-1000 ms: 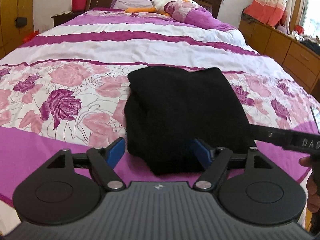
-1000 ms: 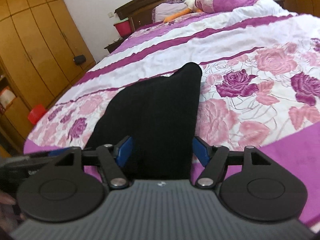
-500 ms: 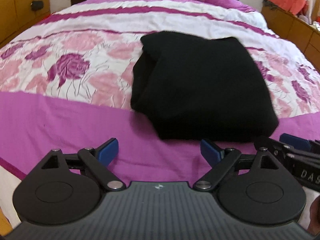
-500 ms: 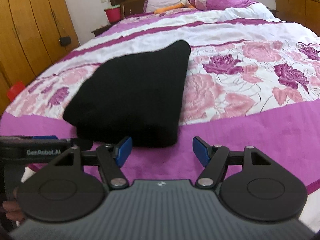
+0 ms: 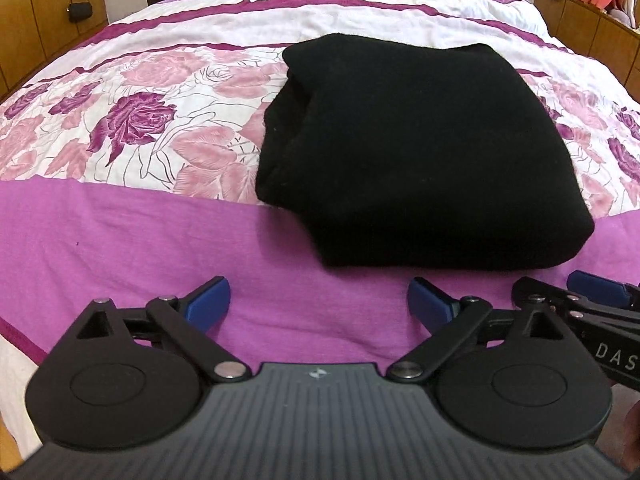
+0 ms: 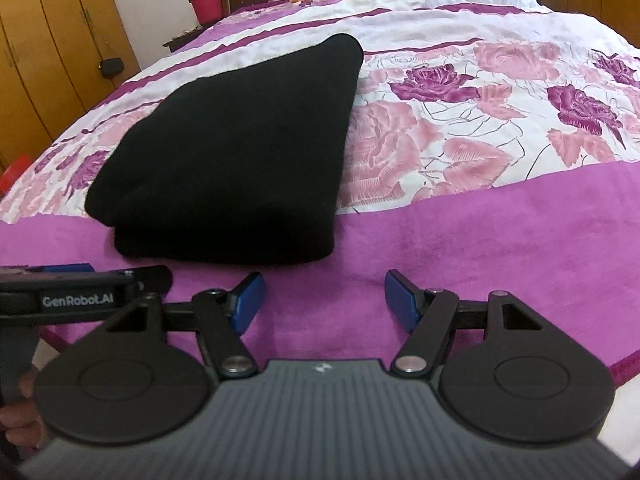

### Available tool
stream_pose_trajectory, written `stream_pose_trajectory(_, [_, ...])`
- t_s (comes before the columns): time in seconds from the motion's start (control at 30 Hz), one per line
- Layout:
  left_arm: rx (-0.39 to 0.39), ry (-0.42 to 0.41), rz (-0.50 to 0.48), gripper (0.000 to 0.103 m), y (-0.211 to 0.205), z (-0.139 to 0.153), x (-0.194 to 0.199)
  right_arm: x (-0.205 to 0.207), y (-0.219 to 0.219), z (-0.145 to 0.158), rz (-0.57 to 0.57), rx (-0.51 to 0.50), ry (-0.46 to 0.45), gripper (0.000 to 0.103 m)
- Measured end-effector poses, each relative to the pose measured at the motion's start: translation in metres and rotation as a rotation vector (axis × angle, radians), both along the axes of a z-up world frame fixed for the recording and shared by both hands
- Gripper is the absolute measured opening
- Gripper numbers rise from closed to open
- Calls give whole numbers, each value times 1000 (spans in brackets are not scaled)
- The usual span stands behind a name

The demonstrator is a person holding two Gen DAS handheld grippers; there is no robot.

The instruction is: Fold small clothes

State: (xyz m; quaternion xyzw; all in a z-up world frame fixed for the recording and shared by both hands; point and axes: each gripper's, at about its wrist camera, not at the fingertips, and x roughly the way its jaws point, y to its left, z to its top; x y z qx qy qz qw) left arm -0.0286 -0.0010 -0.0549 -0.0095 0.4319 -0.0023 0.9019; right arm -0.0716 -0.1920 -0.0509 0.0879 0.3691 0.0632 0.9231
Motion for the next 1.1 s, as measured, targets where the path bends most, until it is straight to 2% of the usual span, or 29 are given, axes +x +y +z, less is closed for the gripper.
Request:
stream_pose_trajectory(0.5, [-10,-9,22,101,-1,-1,2,0,-2,-1,-6,22,5,69])
stream_pose_trajectory(1.1, [16,-11,4,101,-4,-3,1,-1,-2,-1,-5,17,5,69])
